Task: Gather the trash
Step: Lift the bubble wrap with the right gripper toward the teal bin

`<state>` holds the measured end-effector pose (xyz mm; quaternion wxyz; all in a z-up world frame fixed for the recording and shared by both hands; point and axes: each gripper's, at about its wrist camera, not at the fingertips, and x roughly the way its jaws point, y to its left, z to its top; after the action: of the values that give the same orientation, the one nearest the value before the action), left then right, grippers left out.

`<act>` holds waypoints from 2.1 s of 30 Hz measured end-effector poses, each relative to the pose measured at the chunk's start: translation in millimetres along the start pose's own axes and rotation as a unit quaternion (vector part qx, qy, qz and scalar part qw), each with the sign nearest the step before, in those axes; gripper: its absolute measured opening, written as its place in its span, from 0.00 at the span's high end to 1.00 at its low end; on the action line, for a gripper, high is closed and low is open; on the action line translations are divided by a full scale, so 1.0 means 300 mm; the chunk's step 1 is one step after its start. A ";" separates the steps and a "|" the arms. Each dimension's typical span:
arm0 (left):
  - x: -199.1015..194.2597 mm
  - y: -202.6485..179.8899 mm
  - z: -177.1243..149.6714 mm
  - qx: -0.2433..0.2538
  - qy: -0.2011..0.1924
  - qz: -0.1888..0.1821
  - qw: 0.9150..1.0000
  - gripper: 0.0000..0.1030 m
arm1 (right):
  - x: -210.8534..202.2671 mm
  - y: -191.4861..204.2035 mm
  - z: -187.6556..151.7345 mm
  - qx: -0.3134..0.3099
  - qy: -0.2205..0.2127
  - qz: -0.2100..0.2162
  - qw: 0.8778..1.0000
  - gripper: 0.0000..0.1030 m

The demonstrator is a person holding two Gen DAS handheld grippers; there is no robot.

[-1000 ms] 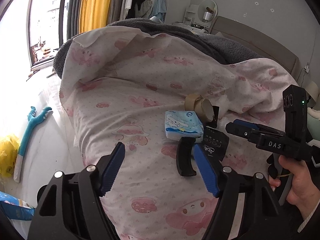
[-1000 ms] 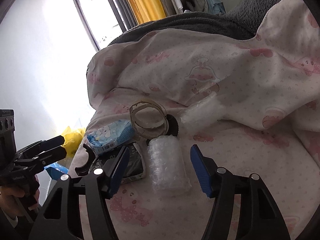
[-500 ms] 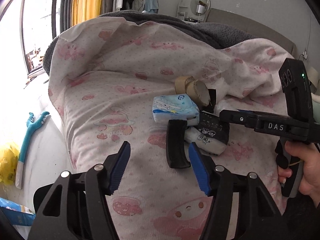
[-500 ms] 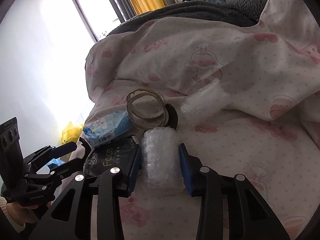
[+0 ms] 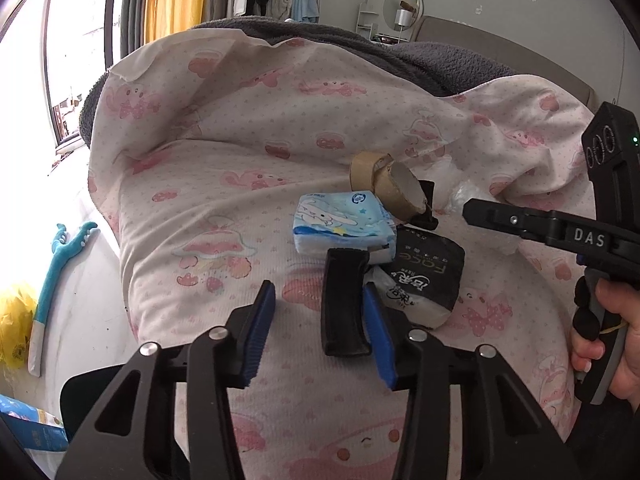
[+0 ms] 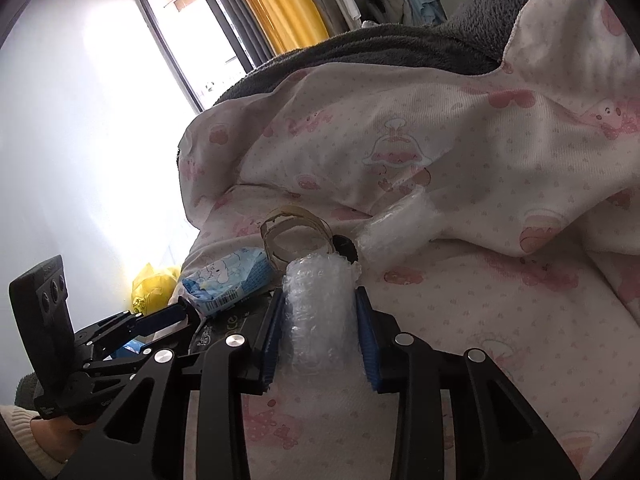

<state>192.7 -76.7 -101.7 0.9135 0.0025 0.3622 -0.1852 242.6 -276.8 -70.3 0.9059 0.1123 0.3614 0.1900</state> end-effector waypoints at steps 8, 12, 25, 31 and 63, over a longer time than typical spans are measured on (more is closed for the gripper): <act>0.006 0.009 0.000 -0.007 -0.003 -0.024 1.000 0.63 | -0.033 0.042 0.048 -0.004 -0.019 0.007 1.000 0.66; 0.012 0.016 -0.004 -0.013 -0.003 -0.041 0.999 0.71 | -0.029 0.081 0.065 -0.014 -0.022 0.012 1.000 0.66; -0.023 0.067 -0.011 -0.030 -0.003 -0.063 0.998 0.79 | 0.012 0.204 0.081 -0.054 -0.016 0.014 0.998 0.66; -0.063 0.117 -0.030 -0.023 -0.001 -0.047 0.999 0.79 | 0.032 0.279 0.097 -0.064 -0.020 0.024 0.997 0.66; -0.130 0.639 -0.310 -0.119 0.106 0.073 0.985 0.79 | 0.292 0.847 -0.002 -0.171 0.058 0.076 0.981 0.66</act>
<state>170.4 128.0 -169.2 0.8746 -0.0602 0.4756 -0.0726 233.7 -10.1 -37.7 0.8724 -0.0286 0.3655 0.3233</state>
